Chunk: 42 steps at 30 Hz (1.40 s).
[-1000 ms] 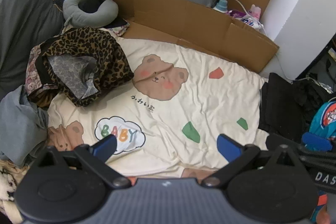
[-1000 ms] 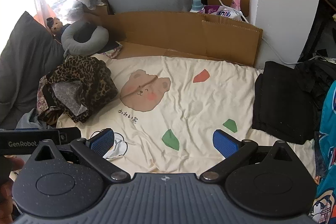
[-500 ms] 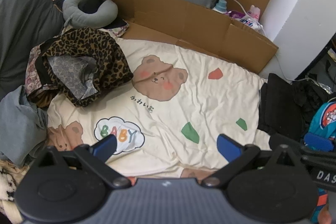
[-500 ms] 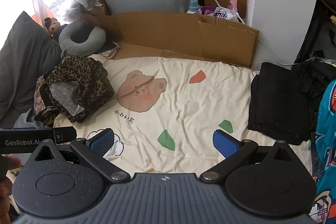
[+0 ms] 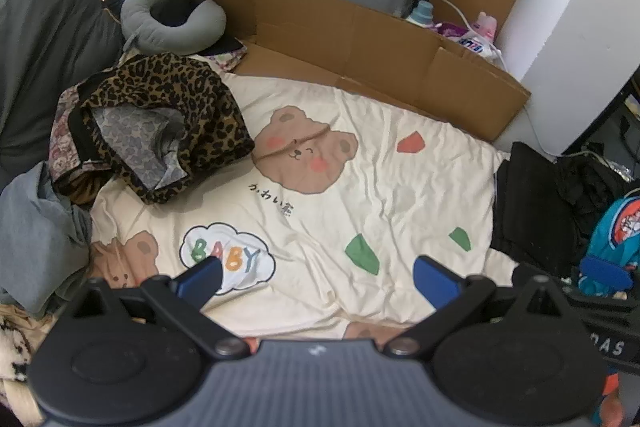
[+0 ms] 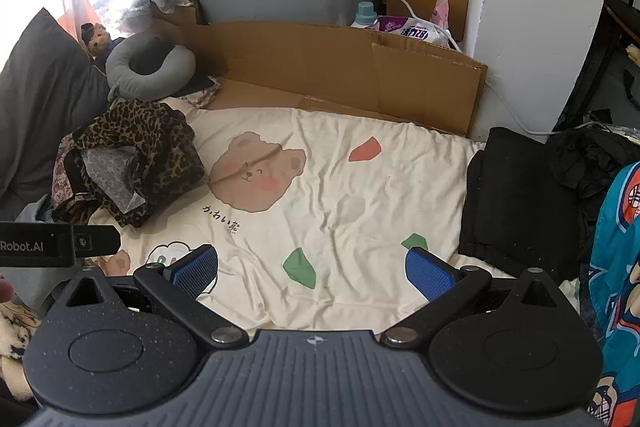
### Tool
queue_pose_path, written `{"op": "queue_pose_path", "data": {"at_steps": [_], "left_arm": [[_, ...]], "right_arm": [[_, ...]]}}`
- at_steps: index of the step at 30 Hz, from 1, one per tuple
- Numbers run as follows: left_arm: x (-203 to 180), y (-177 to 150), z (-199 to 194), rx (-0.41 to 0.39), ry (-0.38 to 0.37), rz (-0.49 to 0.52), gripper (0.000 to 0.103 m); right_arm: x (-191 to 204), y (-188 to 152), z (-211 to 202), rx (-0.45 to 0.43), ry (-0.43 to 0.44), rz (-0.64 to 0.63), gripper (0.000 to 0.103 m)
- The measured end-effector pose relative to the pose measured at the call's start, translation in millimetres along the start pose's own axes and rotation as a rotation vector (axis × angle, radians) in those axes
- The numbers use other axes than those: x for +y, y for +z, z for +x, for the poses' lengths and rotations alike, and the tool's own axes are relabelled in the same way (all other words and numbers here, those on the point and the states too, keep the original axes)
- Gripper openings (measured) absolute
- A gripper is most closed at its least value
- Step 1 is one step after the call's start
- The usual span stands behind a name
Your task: Fold clothes
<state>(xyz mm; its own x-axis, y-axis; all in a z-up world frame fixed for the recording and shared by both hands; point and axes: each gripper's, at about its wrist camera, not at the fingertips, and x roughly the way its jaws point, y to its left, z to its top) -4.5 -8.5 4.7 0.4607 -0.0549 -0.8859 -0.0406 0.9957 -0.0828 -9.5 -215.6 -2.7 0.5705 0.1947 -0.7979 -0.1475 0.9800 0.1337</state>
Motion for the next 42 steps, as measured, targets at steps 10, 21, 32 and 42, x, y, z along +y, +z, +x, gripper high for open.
{"op": "queue_pose_path", "data": {"at_steps": [10,21,32,42], "left_arm": [[3,2,-4,-0.007,0.000,-0.020,0.102],[-2,15,-22,-0.051,-0.008,-0.066,0.102],[-7,29,-15,-0.059,0.012,-0.065,0.102],[0,43,-20,-0.080,0.036,-0.091,0.102]], "right_arm": [[2,2,3,-0.011,0.007,-0.016,0.103],[6,13,-3,-0.014,0.037,0.004,0.103],[17,29,-14,-0.027,0.059,0.018,0.103],[35,47,-23,-0.053,0.076,-0.006,0.103]]}}
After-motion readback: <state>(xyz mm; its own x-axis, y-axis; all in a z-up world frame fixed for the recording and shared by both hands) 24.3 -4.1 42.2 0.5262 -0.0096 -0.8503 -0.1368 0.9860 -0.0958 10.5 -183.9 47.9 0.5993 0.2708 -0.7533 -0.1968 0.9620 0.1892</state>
